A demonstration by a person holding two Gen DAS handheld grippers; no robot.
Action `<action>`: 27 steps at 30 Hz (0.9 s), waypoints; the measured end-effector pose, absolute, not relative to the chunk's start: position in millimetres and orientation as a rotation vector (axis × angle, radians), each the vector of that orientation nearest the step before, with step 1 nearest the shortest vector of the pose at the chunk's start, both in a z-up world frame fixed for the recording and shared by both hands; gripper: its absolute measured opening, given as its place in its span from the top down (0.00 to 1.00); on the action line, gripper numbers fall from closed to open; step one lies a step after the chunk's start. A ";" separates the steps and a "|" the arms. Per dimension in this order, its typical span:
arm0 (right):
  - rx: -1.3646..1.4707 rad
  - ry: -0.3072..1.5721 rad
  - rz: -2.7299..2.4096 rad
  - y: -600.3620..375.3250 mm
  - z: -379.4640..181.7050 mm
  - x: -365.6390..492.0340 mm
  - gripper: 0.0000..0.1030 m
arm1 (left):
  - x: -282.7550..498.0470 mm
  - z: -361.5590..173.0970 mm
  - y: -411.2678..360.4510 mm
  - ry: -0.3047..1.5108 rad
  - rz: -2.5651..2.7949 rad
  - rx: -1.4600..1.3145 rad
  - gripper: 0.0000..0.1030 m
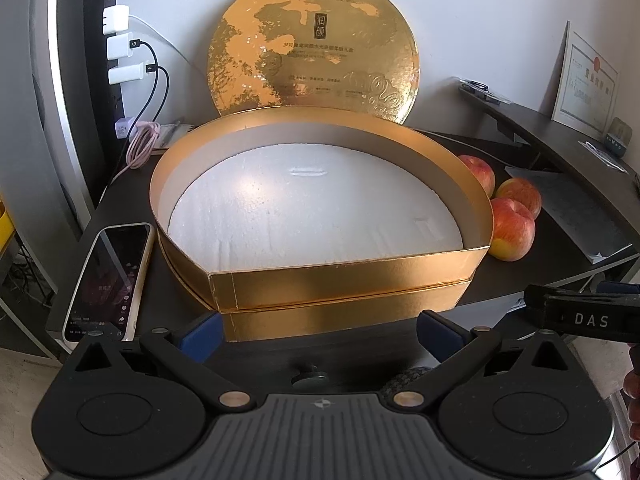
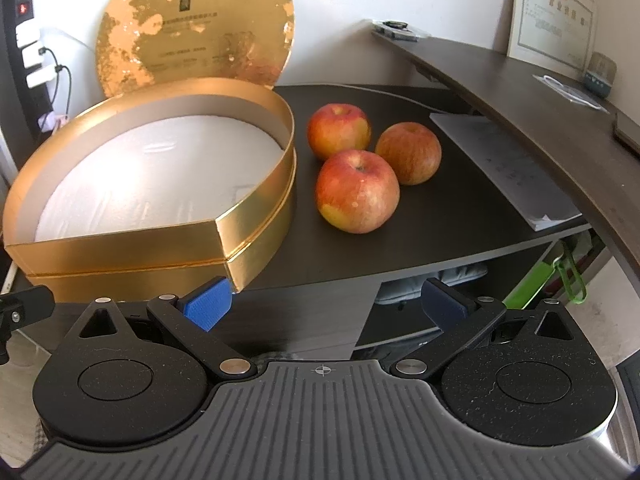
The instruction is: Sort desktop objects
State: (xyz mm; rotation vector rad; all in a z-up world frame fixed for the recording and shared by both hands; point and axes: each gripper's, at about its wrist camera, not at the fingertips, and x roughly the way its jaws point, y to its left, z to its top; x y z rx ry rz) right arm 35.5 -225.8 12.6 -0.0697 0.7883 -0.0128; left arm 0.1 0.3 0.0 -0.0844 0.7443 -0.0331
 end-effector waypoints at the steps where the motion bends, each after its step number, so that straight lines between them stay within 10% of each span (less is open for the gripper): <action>1: -0.070 0.788 -0.011 -225.3 12.7 35.6 0.00 | 0.2 0.1 0.8 0.745 -0.034 -0.087 0.00; 27: -0.064 0.793 0.020 -221.1 11.0 34.6 0.00 | 1.6 -0.2 1.6 0.746 -0.027 -0.084 0.00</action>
